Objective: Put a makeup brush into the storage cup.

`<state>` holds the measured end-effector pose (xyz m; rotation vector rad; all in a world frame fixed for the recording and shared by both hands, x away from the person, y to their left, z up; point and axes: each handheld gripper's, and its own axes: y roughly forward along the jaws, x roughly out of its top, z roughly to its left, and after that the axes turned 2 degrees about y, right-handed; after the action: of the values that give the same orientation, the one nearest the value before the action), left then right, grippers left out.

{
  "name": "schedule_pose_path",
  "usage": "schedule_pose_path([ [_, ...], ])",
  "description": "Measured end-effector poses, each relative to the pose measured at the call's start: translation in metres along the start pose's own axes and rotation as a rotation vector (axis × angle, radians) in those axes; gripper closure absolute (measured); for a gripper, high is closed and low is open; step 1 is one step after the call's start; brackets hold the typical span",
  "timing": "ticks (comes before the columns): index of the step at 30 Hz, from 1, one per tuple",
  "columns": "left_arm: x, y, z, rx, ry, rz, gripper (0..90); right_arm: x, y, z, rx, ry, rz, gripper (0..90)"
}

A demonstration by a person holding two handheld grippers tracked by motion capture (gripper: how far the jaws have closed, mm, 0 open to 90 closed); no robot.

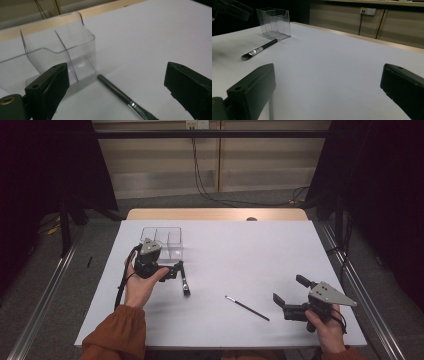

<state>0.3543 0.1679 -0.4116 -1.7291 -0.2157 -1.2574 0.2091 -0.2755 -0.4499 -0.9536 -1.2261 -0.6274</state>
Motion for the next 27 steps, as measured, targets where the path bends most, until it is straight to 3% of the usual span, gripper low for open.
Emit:
schedule_pose_path([
  [2,0.002,0.003,0.000,-0.005,0.013,0.056,5.7,0.000,0.000,0.000,0.003,-0.002,0.004,0.0],
  [5,0.004,0.008,-0.002,-0.019,-0.017,0.102,5.7,0.000,0.000,0.000,0.003,-0.006,0.009,0.0],
  [7,0.005,0.011,-0.003,-0.012,-0.004,0.136,5.8,0.000,0.000,0.000,0.004,-0.008,0.010,0.0],
  [9,0.007,0.014,-0.005,-0.037,-0.004,0.175,6.9,0.000,0.000,0.000,0.005,-0.009,0.010,0.0],
  [14,0.011,0.020,-0.009,-0.058,-0.043,0.249,10.1,0.000,0.000,-0.001,0.004,-0.005,0.012,0.0],
  [19,0.016,0.028,-0.009,-0.056,-0.044,0.354,10.0,0.000,0.001,0.000,0.006,-0.015,0.014,0.0],
  [25,0.018,0.041,-0.009,-0.054,-0.066,0.459,8.6,0.000,0.001,0.000,0.008,-0.019,0.018,0.0],
  [27,0.017,0.044,-0.009,-0.042,-0.054,0.479,8.0,-0.001,0.001,0.000,0.009,-0.021,0.024,0.0],
])
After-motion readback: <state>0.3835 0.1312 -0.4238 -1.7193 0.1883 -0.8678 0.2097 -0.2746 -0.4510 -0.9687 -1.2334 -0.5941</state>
